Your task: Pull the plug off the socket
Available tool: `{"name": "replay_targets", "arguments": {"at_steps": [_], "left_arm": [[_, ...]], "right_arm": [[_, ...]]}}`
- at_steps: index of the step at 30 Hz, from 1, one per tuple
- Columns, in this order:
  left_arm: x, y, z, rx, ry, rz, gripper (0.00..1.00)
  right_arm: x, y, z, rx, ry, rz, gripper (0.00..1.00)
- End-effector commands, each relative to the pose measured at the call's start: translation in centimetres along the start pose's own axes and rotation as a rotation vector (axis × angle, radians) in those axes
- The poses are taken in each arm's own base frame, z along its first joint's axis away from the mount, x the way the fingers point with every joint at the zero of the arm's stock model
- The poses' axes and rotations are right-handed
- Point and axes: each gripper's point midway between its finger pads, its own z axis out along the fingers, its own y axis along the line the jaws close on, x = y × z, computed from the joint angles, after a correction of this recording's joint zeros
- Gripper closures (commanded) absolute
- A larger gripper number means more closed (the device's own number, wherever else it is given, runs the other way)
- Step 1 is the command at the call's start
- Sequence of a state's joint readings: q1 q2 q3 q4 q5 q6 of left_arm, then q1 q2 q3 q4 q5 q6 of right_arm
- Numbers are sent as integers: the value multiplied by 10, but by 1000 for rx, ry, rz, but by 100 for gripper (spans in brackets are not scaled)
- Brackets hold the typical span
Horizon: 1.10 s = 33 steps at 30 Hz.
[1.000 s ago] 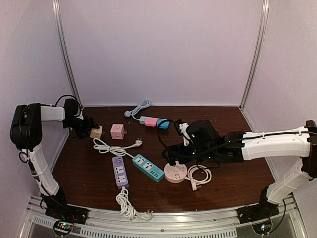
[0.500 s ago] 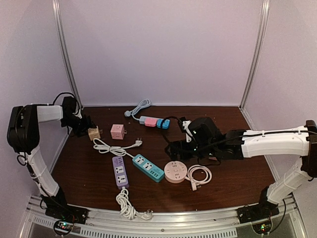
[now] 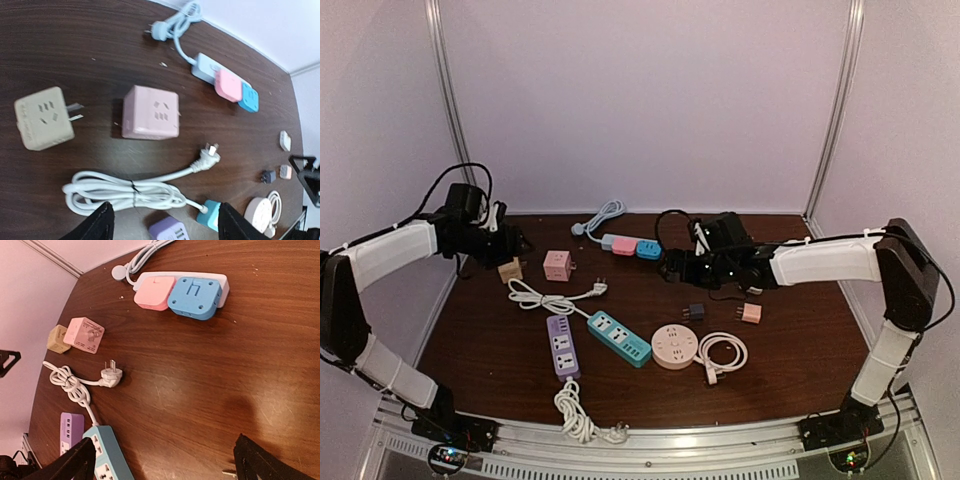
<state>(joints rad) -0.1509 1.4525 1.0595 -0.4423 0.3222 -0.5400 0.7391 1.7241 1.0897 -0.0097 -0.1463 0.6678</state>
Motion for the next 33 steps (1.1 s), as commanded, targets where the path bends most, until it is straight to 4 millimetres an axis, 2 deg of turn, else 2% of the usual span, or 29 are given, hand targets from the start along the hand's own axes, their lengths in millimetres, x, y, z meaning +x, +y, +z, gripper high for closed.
{"name": "replay_targets", "arguments": {"at_steps": [1, 6, 12, 20, 27, 33], "left_arm": [[33, -44, -13, 114, 7, 71, 27], [62, -81, -33, 204, 14, 93, 27], [71, -106, -57, 278, -15, 113, 27], [71, -111, -66, 294, -25, 111, 27], [69, -117, -68, 308, -25, 115, 27], [71, -119, -69, 314, -24, 112, 27]], "right_arm": [[-36, 24, 25, -143, -58, 83, 4], [-56, 13, 66, -165, -66, 179, 5], [-70, -8, 104, -196, -78, 323, 9], [-79, -26, 128, -252, -118, 510, 15], [-78, -36, 152, -315, -131, 654, 29], [-78, -48, 163, -362, -153, 765, 42]]}}
